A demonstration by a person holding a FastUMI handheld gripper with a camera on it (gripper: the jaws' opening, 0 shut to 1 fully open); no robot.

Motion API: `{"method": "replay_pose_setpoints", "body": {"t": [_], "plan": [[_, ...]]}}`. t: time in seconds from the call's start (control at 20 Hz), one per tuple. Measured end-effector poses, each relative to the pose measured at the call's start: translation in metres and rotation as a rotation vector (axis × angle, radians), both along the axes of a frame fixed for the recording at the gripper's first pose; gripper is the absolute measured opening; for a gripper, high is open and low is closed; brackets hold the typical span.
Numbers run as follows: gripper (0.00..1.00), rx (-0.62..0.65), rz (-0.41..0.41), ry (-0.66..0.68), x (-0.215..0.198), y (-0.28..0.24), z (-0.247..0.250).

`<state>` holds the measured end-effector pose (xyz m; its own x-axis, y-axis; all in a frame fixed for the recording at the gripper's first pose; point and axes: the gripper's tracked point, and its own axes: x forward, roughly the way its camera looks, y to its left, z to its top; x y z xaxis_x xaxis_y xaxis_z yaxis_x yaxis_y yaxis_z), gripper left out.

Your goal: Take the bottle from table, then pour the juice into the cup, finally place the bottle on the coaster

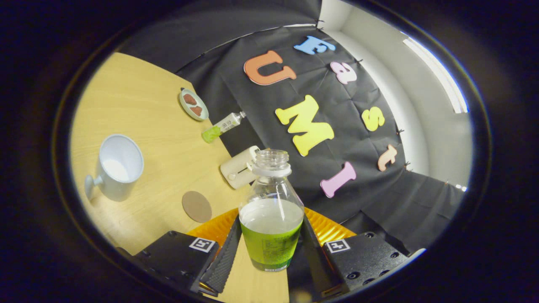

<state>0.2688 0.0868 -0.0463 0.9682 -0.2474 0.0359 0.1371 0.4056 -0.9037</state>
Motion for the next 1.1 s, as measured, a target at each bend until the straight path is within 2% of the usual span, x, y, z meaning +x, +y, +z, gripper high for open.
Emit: {"method": "replay_pose_setpoints", "body": {"t": [0.35,0.55,1.1], "plan": [[0.8,-0.233,0.014,-0.014,0.01,0.01,0.021],[0.8,-0.353,0.027,-0.005,0.012,0.017,0.016],[0.8,-0.537,0.035,-0.003,0.01,0.046,0.017]]}}
